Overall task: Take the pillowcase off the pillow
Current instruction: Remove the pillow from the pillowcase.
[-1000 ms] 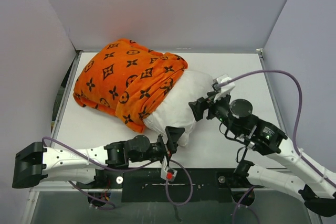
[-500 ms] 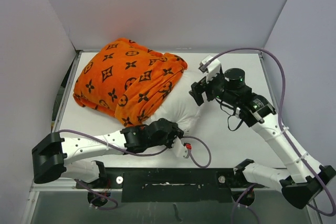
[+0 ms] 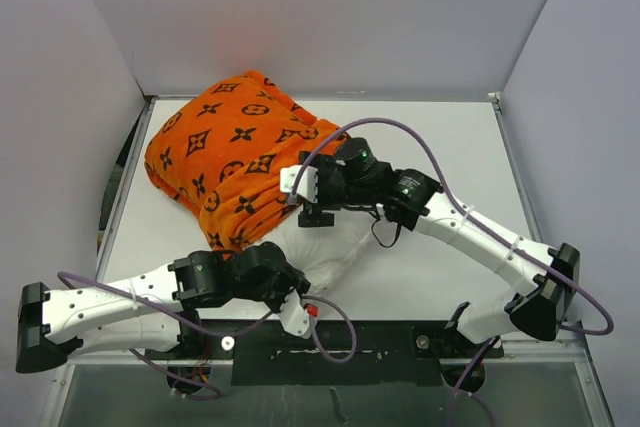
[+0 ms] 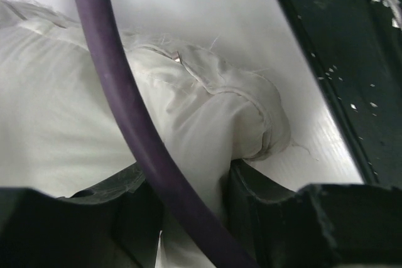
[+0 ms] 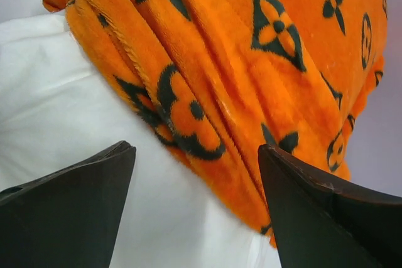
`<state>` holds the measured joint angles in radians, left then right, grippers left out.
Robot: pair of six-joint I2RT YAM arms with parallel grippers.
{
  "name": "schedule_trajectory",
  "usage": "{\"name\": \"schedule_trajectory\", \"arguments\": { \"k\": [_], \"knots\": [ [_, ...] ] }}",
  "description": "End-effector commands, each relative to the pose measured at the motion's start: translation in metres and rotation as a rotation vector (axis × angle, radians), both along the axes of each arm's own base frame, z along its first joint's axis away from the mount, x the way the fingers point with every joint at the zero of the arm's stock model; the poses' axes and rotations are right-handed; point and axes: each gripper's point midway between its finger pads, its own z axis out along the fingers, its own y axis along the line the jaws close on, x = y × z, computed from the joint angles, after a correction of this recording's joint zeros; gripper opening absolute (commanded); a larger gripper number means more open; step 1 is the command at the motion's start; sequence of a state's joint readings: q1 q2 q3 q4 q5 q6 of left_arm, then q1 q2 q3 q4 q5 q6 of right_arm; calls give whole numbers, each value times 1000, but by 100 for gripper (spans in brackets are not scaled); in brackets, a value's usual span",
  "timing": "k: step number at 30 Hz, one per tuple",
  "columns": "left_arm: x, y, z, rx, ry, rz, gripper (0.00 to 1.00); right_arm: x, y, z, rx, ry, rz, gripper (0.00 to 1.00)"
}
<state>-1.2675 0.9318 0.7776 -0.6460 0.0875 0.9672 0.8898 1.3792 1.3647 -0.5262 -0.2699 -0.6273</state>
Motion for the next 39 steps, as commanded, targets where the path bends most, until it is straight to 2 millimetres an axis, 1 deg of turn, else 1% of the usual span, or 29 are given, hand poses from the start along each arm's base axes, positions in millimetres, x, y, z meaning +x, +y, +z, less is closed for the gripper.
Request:
{"name": "schedule_trajectory", "arguments": {
  "k": [1,3,5,7,9,11,14,16,17,18,20,24,26,27,28,29,32,35,36,39],
  "knots": [
    [-27,32,-24,101,115,-32,0,-6,31,23,-9,-151,117,81],
    [-28,37,-24,96,110,-34,0,-14,44,20,-26,-147,164,80],
    [-30,39,-23,88,104,-41,0,-19,55,11,-60,-123,204,79],
    [-31,41,-21,80,104,-48,0,-17,62,3,-85,-102,220,76],
    [-33,44,-21,83,104,-56,0,-13,73,2,-80,-98,236,71],
    [-34,47,-20,78,101,-61,0,-6,84,-2,-74,-79,245,64],
    [-39,55,-18,82,104,-71,0,8,95,-14,-112,-53,234,45],
    [-43,64,-16,93,112,-88,0,28,100,-21,-134,-45,186,26],
    [-46,69,-16,101,116,-98,0,41,103,-25,-132,-33,147,17],
    [-49,73,-16,107,118,-112,0,54,104,-24,-113,-21,103,10],
    [-54,81,-16,114,121,-137,0,77,107,-14,-41,-6,32,0],
    [-63,95,-15,127,128,-179,0,126,111,8,99,-68,-151,0],
    [-68,102,-16,141,138,-199,0,155,106,18,149,-123,-282,0],
    [-70,105,-15,146,141,-208,0,171,100,25,171,-151,-365,0],
    [-71,108,-15,150,142,-209,0,184,95,28,191,-162,-425,0],
    [-72,113,-15,158,143,-211,0,195,92,33,217,-171,-472,0],
    [-74,123,-13,174,146,-213,0,220,80,34,264,-192,-594,0],
    [-80,137,-15,205,167,-218,0,246,57,35,305,-239,-738,0],
    [-80,138,-7,188,160,-213,0,256,46,37,325,-246,-787,0],
    [-81,145,4,176,160,-197,0,279,15,43,386,-253,-913,0]
  ]
}}
